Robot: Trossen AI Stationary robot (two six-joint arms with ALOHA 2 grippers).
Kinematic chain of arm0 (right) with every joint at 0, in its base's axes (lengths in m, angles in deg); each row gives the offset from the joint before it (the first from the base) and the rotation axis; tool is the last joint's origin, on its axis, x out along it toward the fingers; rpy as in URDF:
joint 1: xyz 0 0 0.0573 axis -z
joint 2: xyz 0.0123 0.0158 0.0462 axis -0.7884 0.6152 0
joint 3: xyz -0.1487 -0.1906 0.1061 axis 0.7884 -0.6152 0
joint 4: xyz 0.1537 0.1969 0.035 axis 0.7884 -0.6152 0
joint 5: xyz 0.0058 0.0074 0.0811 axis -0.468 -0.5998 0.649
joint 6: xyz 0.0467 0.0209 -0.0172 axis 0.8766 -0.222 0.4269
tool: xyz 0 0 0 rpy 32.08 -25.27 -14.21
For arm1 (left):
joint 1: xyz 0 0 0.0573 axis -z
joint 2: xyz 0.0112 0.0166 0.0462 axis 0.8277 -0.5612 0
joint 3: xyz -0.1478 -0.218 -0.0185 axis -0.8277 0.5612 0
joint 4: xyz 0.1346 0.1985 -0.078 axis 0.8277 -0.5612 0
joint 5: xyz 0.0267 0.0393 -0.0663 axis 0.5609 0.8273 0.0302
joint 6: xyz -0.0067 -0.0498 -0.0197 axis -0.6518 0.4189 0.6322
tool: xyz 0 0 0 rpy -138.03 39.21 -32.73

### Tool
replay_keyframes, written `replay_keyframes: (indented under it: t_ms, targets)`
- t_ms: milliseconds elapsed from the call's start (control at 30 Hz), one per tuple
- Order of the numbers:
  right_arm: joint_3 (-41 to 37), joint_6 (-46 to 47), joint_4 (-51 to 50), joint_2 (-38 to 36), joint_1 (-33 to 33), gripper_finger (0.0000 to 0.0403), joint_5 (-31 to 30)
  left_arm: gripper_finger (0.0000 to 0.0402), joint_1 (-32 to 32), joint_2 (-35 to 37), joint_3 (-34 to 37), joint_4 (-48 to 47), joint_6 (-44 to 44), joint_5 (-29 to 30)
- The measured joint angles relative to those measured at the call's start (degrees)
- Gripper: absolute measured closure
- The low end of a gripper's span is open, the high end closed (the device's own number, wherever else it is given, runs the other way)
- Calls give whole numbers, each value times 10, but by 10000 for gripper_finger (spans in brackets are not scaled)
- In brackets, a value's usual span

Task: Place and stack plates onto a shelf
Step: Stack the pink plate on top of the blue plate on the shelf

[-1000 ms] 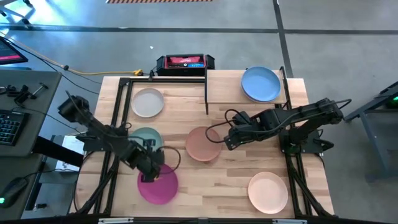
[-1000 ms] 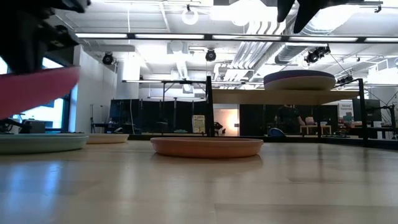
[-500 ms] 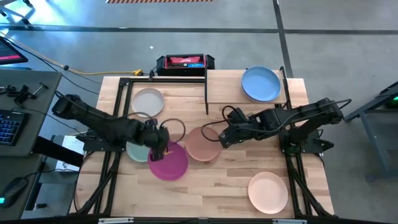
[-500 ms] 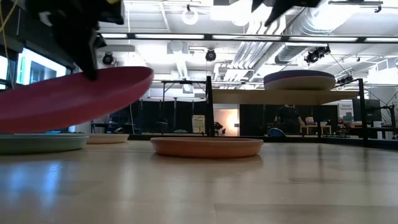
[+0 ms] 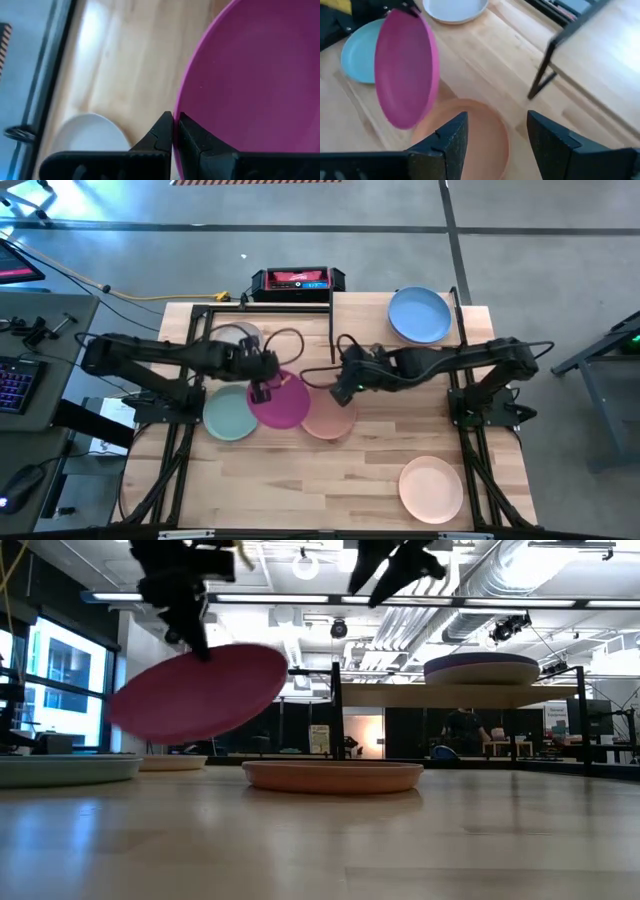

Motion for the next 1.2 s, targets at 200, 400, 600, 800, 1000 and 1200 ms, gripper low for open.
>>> replay_keyframes:
  t_ms: [200,400,600,800,1000,1200]
  targets:
    - [0,-52,92,40,25,222,15,399,-39,0,-58,1,-37,2]
    - [0,-93,140,50,30,222,9,399,-74,0,-89,0,-66,12]
    - [0,-111,144,52,33,222,-25,400,-94,0,-103,1,-73,14]
    - [0,-87,145,68,49,222,-19,400,-97,0,-114,22,-83,14]
    - [0,-74,152,78,60,223,-11,400,-97,0,-114,37,-92,14]
    - [0,-34,145,78,69,279,-10,401,-97,-1,-114,41,-91,15]
